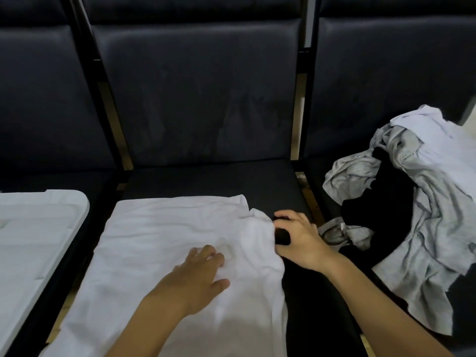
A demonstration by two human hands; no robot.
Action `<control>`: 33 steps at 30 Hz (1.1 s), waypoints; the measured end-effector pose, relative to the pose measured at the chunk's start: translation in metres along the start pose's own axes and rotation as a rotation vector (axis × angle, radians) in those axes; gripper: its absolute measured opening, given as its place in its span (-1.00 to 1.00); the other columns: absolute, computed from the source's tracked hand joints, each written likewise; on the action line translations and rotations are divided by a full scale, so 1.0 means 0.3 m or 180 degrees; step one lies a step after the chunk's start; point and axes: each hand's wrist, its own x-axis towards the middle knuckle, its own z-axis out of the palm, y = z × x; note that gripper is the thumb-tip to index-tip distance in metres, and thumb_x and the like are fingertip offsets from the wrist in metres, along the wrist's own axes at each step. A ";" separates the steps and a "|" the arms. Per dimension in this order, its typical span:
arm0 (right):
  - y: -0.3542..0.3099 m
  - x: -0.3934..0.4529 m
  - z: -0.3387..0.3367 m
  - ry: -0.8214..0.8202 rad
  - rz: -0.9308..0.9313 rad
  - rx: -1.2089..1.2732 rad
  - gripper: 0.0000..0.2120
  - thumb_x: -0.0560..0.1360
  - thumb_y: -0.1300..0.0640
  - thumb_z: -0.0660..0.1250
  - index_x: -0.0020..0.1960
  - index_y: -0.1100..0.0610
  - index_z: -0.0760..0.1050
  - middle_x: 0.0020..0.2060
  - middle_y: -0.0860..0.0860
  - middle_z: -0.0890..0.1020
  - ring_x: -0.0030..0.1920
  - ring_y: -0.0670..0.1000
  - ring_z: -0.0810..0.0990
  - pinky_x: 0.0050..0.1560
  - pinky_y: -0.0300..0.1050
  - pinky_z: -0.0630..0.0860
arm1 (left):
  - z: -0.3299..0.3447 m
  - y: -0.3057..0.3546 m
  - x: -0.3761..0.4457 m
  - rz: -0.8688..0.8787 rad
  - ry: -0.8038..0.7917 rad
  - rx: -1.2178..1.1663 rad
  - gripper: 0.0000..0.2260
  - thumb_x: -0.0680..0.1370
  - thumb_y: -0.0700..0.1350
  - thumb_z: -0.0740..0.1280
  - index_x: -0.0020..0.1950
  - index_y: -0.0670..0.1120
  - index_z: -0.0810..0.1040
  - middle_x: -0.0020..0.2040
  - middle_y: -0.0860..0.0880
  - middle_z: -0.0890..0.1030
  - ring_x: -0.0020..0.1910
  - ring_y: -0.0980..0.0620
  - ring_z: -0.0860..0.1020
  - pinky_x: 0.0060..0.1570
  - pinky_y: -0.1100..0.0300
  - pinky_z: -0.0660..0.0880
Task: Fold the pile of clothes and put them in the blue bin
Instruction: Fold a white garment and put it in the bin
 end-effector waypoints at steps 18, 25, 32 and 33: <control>0.074 -0.065 -0.254 0.3034 0.0335 0.0630 -0.83 0.58 0.18 0.32 0.14 0.18 0.44 0.03 0.10 0.53 -0.04 0.03 0.51 -0.07 -0.13 0.41 | -0.001 -0.013 0.000 0.0055 0.0068 0.0124 -0.67 0.65 0.14 0.17 0.41 0.14 0.30 0.51 0.17 0.13 0.54 0.08 0.12 0.46 0.05 0.27; 0.090 -0.077 -0.149 0.0085 0.1593 0.0268 -0.54 0.51 -0.15 0.35 0.32 0.04 0.40 0.17 0.05 0.51 0.16 0.06 0.53 0.15 -0.02 0.50 | 0.000 -0.018 0.016 0.0042 0.0932 0.0232 -0.65 0.66 0.17 0.07 0.44 0.16 0.26 0.39 0.21 0.31 0.35 0.16 0.36 0.32 0.18 0.34; 0.059 -0.001 -0.052 0.1098 0.1213 0.1005 -0.62 0.52 0.18 0.35 0.33 0.07 0.48 0.27 0.11 0.54 0.23 0.09 0.54 0.02 -0.28 0.38 | -0.087 0.200 0.260 0.1008 0.0993 0.0024 -0.54 0.62 0.08 0.26 0.50 0.11 0.24 0.45 0.14 0.32 0.41 0.10 0.33 0.42 0.19 0.23; 0.062 -0.002 -0.060 0.1432 0.1051 0.1024 -0.75 0.53 0.25 0.31 0.18 0.09 0.58 0.14 0.09 0.61 0.10 0.02 0.61 -0.04 -0.33 0.42 | -0.092 0.251 0.318 0.1138 0.0823 -0.0159 -0.43 0.59 0.06 0.33 0.54 0.11 0.18 0.47 0.11 0.30 0.44 0.06 0.31 0.42 0.15 0.25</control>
